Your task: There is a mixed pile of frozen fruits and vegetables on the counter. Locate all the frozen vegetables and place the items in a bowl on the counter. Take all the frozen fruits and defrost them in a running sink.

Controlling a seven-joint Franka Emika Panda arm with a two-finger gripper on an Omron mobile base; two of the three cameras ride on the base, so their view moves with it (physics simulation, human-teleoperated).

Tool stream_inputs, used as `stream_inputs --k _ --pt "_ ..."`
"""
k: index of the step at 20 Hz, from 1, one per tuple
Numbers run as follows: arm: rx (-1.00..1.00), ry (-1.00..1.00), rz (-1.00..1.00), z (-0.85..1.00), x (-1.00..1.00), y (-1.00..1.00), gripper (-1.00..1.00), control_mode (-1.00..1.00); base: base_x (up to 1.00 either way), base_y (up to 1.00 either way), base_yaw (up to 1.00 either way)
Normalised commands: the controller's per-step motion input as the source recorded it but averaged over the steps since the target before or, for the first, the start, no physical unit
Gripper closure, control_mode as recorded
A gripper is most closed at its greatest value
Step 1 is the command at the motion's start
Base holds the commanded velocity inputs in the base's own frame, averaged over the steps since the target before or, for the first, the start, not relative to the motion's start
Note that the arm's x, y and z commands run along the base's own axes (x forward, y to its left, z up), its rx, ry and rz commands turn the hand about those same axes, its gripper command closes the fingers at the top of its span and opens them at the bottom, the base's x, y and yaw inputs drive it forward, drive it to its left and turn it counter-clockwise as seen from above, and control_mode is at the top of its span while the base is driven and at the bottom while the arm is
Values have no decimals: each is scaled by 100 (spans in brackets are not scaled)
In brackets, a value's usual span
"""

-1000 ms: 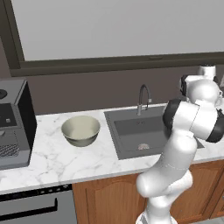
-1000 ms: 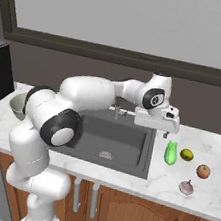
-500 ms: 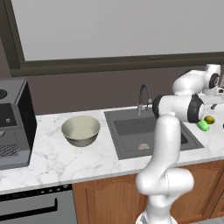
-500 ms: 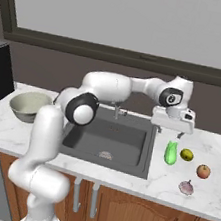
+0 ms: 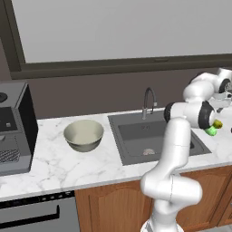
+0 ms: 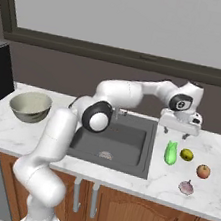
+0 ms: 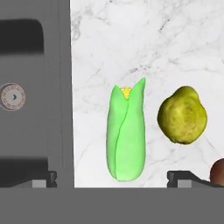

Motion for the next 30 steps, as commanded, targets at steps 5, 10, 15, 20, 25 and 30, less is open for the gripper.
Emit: stream_inputs --k 5,10,15,20,25,30 --pt "-19 -2 4 -47 7 2 -100 -100 0 0 0" --pt "-19 11 0 -49 2 4 -100 -100 0 0 0" --pt "-2 11 -1 -23 1 -1 -100 -100 0 0 0" --pt "0 13 0 -9 6 -19 -100 -100 0 0 0" --pt "0 16 -1 -19 3 -14 -100 -100 0 0 0" --pt "3 14 -9 -26 -4 5 -100 -100 0 0 0"
